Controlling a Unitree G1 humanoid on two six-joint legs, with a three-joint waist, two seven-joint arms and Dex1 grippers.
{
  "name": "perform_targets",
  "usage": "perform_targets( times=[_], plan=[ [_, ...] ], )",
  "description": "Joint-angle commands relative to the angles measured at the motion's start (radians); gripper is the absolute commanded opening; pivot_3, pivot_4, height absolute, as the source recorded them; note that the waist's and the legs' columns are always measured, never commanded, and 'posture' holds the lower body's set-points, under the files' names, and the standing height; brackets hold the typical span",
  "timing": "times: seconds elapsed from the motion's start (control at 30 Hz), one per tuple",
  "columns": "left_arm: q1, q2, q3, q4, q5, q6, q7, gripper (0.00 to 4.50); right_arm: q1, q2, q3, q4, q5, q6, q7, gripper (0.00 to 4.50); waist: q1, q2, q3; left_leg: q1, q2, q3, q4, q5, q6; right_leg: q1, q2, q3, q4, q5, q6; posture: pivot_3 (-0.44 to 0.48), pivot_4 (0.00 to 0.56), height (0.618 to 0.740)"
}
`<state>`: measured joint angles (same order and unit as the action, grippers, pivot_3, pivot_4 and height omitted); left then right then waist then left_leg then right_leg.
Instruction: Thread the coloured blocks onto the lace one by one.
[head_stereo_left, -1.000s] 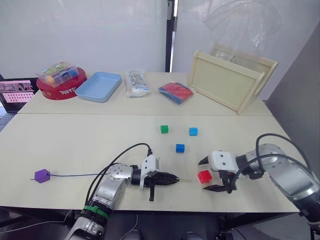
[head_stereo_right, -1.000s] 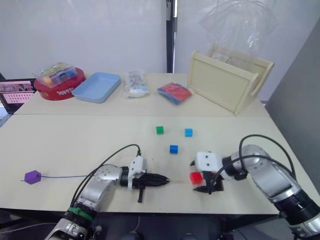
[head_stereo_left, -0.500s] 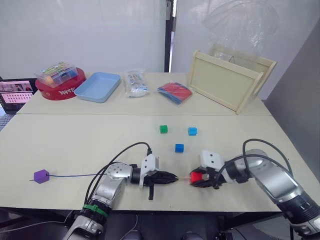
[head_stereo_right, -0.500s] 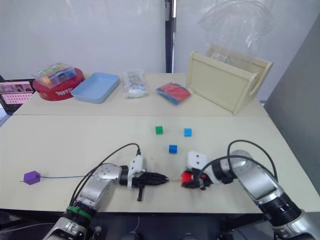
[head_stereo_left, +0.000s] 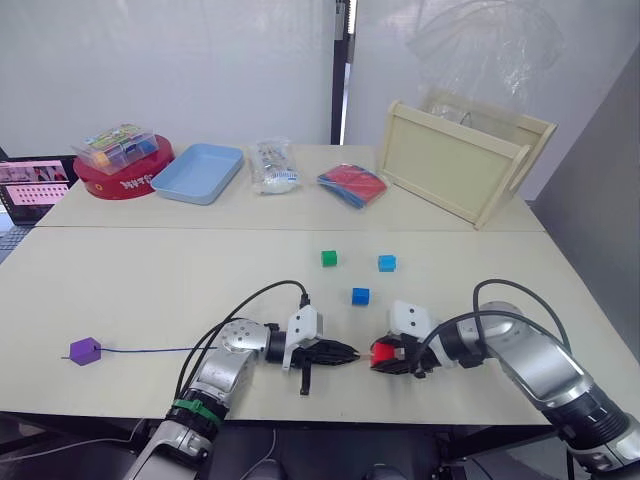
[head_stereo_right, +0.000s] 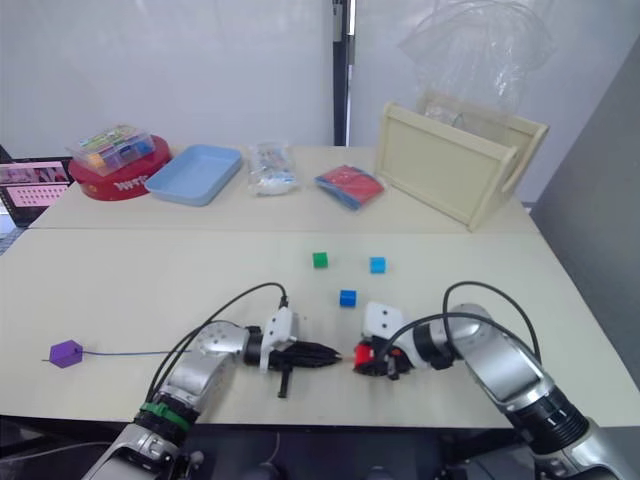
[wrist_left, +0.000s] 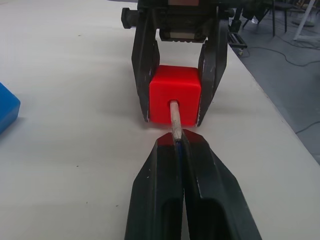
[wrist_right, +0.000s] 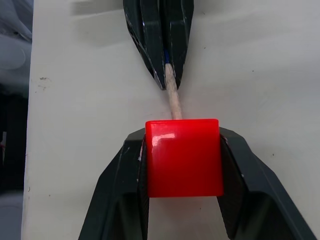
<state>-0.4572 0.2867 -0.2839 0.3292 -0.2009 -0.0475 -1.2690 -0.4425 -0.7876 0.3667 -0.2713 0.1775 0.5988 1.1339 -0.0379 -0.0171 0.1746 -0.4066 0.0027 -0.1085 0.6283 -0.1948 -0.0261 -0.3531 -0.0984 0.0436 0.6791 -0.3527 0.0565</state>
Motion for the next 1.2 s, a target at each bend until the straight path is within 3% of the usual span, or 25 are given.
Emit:
perform_targets(
  times=[0.03,0.2,0.23,0.37,0.4,0.7,0.9,1.1,1.2],
  plan=[
    [-0.006,-0.008,-0.009,-0.009,-0.003,-0.003,-0.001,0.00,-0.017,0.015,0.028,-0.021,-0.037,-0.018,-0.016,1.19,-0.002,0.000,0.000,0.000,0.000,0.000,0.000,0.000,0.000,0.000,0.000,0.000,0.000,0.000,0.000,0.000,0.150,0.740],
    [0.006,0.012,-0.009,-0.042,-0.008,0.060,0.001,0.00,-0.020,0.035,0.047,-0.010,-0.067,-0.020,-0.029,1.19,-0.003,0.000,0.000,0.001,0.000,0.000,0.000,0.000,0.000,0.000,0.000,0.000,0.000,0.000,0.000,0.000,0.150,0.740],
    [0.009,0.020,-0.009,-0.055,-0.012,0.075,-0.006,0.69,-0.017,0.036,0.048,-0.008,-0.070,-0.021,-0.030,1.19,-0.004,0.000,0.000,0.001,0.000,0.000,0.000,0.000,0.000,0.000,0.000,0.000,0.000,0.000,0.000,0.000,0.150,0.740],
    [0.018,0.072,-0.012,-0.100,0.013,0.078,-0.006,1.94,-0.006,0.038,0.051,-0.008,-0.076,-0.028,-0.033,1.19,-0.008,0.000,0.000,0.001,0.000,0.000,0.000,0.000,0.000,0.000,0.001,0.000,0.001,0.000,0.000,0.000,0.150,0.740],
    [0.020,0.081,-0.011,-0.110,0.010,0.087,-0.005,1.95,-0.004,0.038,0.051,-0.008,-0.076,-0.030,-0.034,1.19,-0.008,0.000,0.000,0.001,0.000,0.000,0.000,0.000,0.000,0.000,0.001,0.000,0.001,0.000,0.000,0.000,0.150,0.740],
    [0.032,0.185,-0.013,-0.216,0.029,0.140,0.001,1.95,0.008,0.045,0.063,0.010,-0.085,-0.063,-0.032,1.19,-0.008,0.000,0.000,0.001,0.001,-0.001,0.000,0.000,0.000,0.000,0.001,0.000,0.001,0.000,0.000,0.000,0.150,0.740],
    [0.018,0.170,-0.045,-0.187,0.075,0.101,0.029,1.95,-0.002,0.053,0.064,0.033,-0.100,-0.090,-0.022,1.19,-0.008,-0.001,0.000,0.002,0.001,-0.001,0.000,0.000,0.000,0.000,0.001,0.000,0.001,0.000,0.000,0.000,0.150,0.740],
    [0.004,0.144,-0.053,-0.178,0.060,0.111,0.019,0.15,0.000,0.059,0.058,0.037,-0.106,-0.102,-0.026,1.19,-0.011,-0.001,-0.001,0.002,0.001,-0.001,0.000,0.000,0.000,0.000,0.002,0.000,0.001,0.000,0.000,0.000,0.150,0.740],
    [0.001,0.133,-0.053,-0.177,0.044,0.115,0.001,0.00,0.006,0.059,0.054,0.033,-0.107,-0.101,-0.030,1.19,-0.011,-0.001,-0.001,0.002,0.002,-0.001,0.000,0.000,0.000,0.000,0.002,0.000,0.001,0.000,0.000,0.000,0.150,0.740]
  ],
)
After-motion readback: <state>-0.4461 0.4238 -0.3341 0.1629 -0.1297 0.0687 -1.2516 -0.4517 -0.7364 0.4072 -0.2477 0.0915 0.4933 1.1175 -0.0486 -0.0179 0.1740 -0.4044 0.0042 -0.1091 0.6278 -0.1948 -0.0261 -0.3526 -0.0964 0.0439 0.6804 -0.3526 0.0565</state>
